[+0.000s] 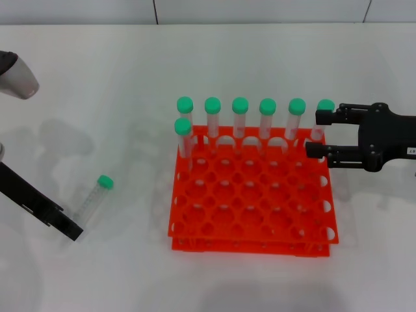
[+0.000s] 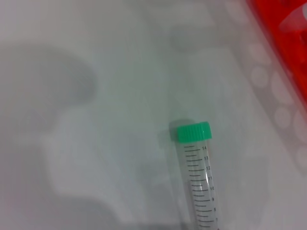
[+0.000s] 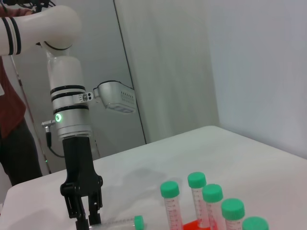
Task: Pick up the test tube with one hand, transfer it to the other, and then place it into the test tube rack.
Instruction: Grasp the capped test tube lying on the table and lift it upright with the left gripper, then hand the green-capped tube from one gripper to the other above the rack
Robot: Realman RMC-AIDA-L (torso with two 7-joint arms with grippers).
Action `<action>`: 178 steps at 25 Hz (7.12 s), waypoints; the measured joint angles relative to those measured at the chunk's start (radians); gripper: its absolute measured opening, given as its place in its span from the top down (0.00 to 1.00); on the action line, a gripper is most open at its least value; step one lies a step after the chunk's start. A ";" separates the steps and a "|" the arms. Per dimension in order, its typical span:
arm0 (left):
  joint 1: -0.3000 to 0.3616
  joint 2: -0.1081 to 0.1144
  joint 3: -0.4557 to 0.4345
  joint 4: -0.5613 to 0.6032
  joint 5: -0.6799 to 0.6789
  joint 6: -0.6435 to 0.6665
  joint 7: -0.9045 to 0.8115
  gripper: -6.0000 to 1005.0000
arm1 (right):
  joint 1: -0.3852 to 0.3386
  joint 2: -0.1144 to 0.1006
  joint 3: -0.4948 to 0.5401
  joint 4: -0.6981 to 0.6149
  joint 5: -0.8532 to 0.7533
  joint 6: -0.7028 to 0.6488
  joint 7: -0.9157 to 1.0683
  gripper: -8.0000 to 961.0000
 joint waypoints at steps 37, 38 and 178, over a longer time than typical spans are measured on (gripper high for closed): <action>0.005 -0.001 0.007 -0.001 0.014 -0.038 -0.024 0.75 | -0.005 -0.001 0.000 -0.001 0.006 -0.001 -0.005 0.27; 0.004 -0.001 0.007 -0.001 0.014 -0.039 -0.024 0.75 | -0.005 -0.001 0.000 -0.001 0.006 -0.001 -0.007 0.27; -0.062 -0.088 0.056 -0.130 -0.814 -0.166 0.629 0.82 | 0.067 0.002 0.050 -0.233 0.029 -0.056 0.203 0.28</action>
